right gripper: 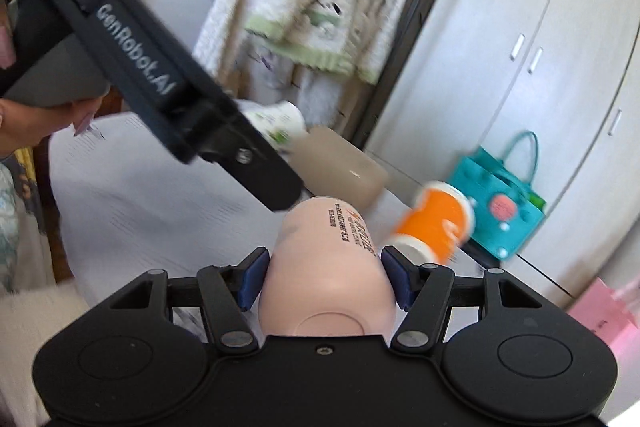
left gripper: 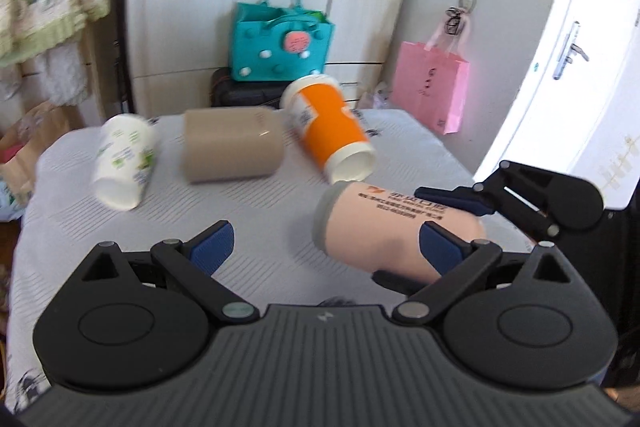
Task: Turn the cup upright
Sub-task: 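Lift the pink tumbler with the right gripper and rotate it lid-up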
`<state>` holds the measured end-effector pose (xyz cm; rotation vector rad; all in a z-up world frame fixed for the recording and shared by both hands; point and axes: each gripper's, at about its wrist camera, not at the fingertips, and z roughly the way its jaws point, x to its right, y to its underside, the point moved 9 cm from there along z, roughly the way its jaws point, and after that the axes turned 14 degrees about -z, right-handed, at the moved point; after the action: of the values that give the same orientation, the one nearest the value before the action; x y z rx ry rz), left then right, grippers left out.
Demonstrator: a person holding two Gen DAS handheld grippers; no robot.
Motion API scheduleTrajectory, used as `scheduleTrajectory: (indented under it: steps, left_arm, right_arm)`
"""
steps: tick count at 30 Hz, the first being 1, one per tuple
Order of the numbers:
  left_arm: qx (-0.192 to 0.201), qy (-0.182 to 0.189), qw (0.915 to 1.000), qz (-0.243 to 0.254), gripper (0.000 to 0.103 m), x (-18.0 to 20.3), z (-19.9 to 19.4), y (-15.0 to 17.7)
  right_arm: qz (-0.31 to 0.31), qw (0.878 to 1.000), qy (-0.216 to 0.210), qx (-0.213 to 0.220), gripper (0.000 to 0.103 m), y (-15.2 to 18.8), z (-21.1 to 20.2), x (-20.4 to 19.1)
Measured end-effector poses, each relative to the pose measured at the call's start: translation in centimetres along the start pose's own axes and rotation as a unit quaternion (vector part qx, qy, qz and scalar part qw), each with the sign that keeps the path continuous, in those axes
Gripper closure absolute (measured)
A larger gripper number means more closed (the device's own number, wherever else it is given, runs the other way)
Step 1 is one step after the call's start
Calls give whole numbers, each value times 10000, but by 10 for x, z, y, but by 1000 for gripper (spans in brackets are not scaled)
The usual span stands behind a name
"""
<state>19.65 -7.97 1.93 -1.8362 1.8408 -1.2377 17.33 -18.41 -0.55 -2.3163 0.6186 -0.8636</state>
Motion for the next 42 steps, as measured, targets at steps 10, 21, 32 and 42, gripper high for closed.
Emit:
scheduleTrajectory:
  steps: [10,21,32,42]
  left_arm:
    - [-375,17,9977,-558,3,-41,8,18]
    - [-1469,1005,9643,-1962,3,-40,49,45]
    - [-1752,1097,9451,-2530,26,-39,91,43]
    - [-1819,1320,9359,-2713,38,-22,110,39]
  right_arm:
    - [532,9983,-230,-1,36,-16,33,-34]
    - [984,9877,-1138,-434,16,-9,18,-29]
    - [1279,9571,-2232,-1337,16,6,49,-2]
    - [986,9565,-2216,-1621,33,15,62,4]
